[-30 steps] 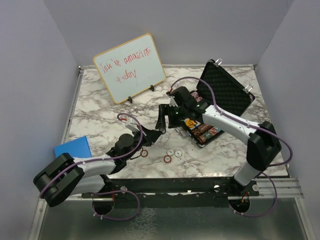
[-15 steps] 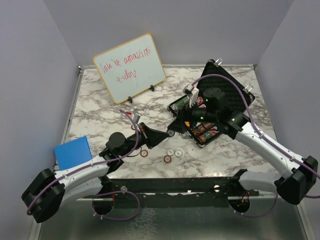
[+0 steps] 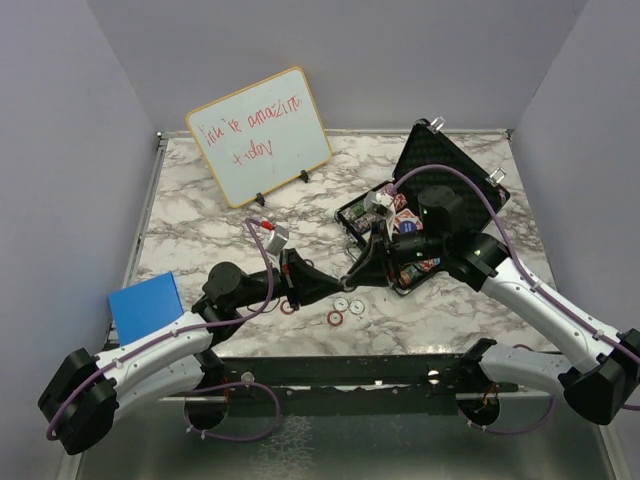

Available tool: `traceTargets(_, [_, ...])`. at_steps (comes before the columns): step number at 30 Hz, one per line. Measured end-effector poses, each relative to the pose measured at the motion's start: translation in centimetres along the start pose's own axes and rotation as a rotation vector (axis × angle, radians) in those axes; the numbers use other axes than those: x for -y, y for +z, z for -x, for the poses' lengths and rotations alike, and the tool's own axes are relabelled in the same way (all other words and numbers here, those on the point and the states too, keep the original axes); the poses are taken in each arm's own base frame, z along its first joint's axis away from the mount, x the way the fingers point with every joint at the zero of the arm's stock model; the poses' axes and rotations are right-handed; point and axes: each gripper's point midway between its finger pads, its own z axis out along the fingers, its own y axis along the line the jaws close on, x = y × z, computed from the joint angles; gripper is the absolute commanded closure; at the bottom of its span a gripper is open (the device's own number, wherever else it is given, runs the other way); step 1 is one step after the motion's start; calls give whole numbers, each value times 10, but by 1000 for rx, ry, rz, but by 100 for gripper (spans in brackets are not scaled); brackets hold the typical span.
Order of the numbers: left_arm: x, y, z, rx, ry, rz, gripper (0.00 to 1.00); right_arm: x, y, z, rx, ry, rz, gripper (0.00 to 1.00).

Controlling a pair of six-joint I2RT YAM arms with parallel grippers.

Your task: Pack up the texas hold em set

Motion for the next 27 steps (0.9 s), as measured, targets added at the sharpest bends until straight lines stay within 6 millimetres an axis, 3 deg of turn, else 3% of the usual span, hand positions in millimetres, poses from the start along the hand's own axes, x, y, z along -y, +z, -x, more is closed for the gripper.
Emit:
traceTargets(3, [3, 0, -2, -12, 4, -15, 100, -6, 0, -3, -9, -14, 42, 98])
traceTargets(4, [4, 0, -1, -13, 7, -19, 97, -7, 0, -3, -10, -16, 47, 100])
traceTargets(8, [4, -1, -1, -12, 13, -16, 39, -7, -1, -4, -12, -21, 51, 100])
traceTargets(10, [-4, -2, 1, 3, 15, 30, 26, -3, -1, -3, -7, -19, 29, 100])
traceTargets(13, [-21, -6, 7, 44, 12, 144, 17, 14, 0, -1, 6, -9, -68, 100])
traceTargets(16, [-48, -23, 23, 141, 16, 345, 11, 49, 3, 2, 12, 26, -233, 100])
traceTargets(20, [-89, -64, 38, 267, 4, 660, 10, 121, 9, 0, -10, 102, -516, 100])
traceTargets(24, [-108, -100, 42, 328, 18, 847, 10, 192, 12, -18, -76, 158, -761, 100])
traceTargets(27, [-113, -115, 44, 356, 31, 918, 10, 231, 12, -31, -127, 172, -882, 100])
